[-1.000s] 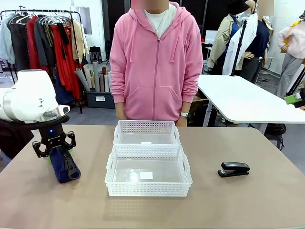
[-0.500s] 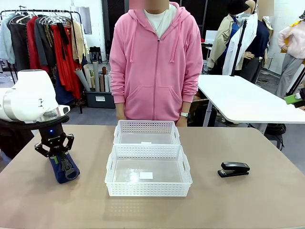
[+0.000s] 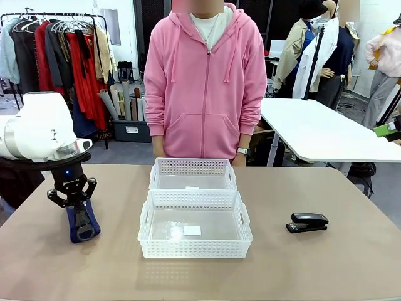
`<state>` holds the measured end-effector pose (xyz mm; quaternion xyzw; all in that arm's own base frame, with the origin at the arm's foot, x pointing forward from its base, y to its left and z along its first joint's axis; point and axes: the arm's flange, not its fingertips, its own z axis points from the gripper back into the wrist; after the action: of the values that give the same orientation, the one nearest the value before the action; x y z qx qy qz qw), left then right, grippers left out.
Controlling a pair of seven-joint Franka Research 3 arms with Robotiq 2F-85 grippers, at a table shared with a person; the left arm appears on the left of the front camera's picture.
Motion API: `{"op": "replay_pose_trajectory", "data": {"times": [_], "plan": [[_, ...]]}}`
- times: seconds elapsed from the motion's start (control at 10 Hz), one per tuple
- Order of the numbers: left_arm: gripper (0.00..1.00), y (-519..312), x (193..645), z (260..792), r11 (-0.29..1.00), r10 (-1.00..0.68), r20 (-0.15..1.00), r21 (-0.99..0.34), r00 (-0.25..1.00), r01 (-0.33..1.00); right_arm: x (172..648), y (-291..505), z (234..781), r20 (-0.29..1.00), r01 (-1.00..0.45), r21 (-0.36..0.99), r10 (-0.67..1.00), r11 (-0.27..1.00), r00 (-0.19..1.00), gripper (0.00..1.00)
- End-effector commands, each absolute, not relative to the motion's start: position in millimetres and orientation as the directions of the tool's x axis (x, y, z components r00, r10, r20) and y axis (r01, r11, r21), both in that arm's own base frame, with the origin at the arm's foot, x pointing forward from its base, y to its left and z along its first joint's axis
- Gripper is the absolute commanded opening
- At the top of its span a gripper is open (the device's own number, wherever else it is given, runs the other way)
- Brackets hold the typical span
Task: Distribute items into two baskets.
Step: Pick up the Pencil pouch that the person points to.
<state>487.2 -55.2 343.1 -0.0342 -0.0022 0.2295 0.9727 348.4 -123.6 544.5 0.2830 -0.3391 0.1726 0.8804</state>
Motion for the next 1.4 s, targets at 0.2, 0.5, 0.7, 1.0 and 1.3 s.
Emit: {"op": "replay_pose_trajectory", "data": {"times": [0.2,0.5,0.7,1.0,1.3], "plan": [[0.0,-54.6,487.3,343.0,0.891,0.45,-0.01,-0.067,0.893,-0.449,349.2,-123.2,544.8,0.71,-0.512,0.39,0.104,0.765,0.696,1.0],[0.0,-60.5,491.4,356.5,0.929,0.369,0.001,0.015,0.93,-0.369,349.2,-123.2,544.8,0.71,-0.512,0.39,0.104,0.765,0.696,1.0],[0.0,-69.5,496.6,372.6,0.98,0.178,-0.049,0.097,0.983,-0.173,349.2,-123.2,544.8,0.71,-0.512,0.39,0.104,0.765,0.696,1.0],[0.0,-65.2,493.2,404.1,0.996,0.047,-0.046,0.083,0.998,-0.043,349.2,-123.2,544.8,0.71,-0.512,0.39,0.104,0.765,0.696,1.0],[0.0,-58.4,476.5,458.8,0.988,-0.157,-0.045,0.006,0.987,0.157,349.2,-123.2,544.8,0.71,-0.512,0.39,0.104,0.765,0.696,1.0]]}}
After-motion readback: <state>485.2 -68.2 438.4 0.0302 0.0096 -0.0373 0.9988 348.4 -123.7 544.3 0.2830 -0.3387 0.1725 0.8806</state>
